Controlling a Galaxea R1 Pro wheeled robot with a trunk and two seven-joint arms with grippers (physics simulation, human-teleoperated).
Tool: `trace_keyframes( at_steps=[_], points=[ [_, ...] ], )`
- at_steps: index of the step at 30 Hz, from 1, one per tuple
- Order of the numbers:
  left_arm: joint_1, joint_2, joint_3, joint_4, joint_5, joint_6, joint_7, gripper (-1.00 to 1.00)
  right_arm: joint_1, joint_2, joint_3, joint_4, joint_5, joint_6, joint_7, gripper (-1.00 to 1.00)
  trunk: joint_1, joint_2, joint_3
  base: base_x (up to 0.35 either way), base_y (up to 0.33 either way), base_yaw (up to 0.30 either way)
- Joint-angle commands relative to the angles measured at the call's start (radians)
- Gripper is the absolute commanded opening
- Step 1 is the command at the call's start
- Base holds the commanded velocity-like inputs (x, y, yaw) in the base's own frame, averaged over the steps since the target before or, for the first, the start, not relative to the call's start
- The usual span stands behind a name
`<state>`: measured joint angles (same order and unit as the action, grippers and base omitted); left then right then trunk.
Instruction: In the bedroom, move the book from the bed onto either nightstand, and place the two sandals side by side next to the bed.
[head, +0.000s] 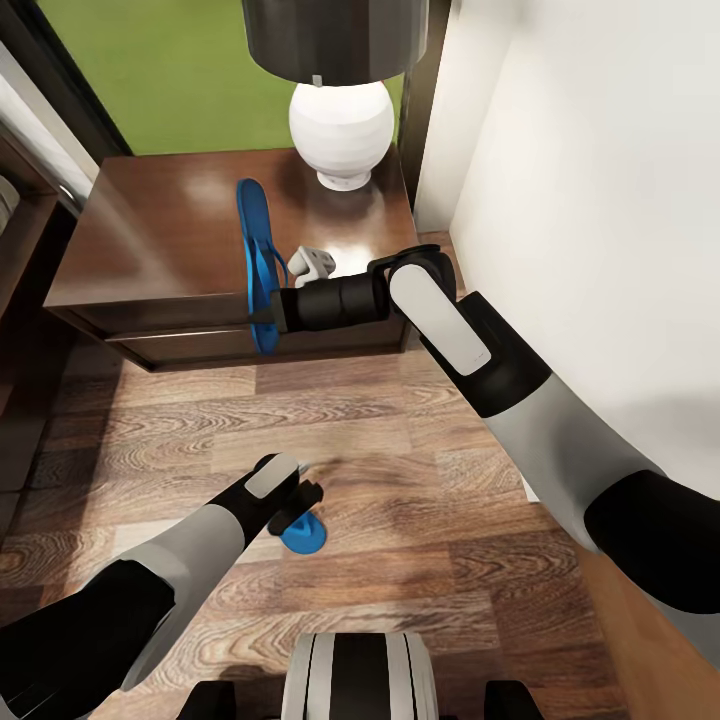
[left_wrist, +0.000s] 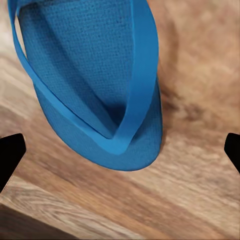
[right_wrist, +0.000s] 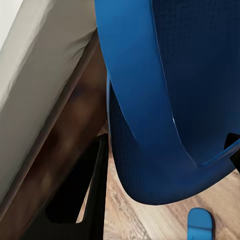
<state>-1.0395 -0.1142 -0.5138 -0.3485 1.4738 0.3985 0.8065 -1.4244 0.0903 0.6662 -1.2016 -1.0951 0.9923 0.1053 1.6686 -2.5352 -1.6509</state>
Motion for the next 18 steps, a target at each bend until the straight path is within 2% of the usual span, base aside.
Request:
trace_keyframes(
  at_steps=[1,18],
  points=[
    [-0.001,0.001,-0.006,-0.001,0.003,0.005,0.008,1.0,-0.001,0.0,0.0,0.0,0.009,0.003,0.011,-1.0,0.0,0.0,-0.001,0.0,0.0,0.0],
    [-0.001,0.001,0.004,0.026,0.003,0.005,0.019,1.0,-0.001,0.001,-0.001,0.0,0.009,0.003,0.011,-1.0,0.0,0.0,-0.001,0.0,0.0,0.0]
  ],
)
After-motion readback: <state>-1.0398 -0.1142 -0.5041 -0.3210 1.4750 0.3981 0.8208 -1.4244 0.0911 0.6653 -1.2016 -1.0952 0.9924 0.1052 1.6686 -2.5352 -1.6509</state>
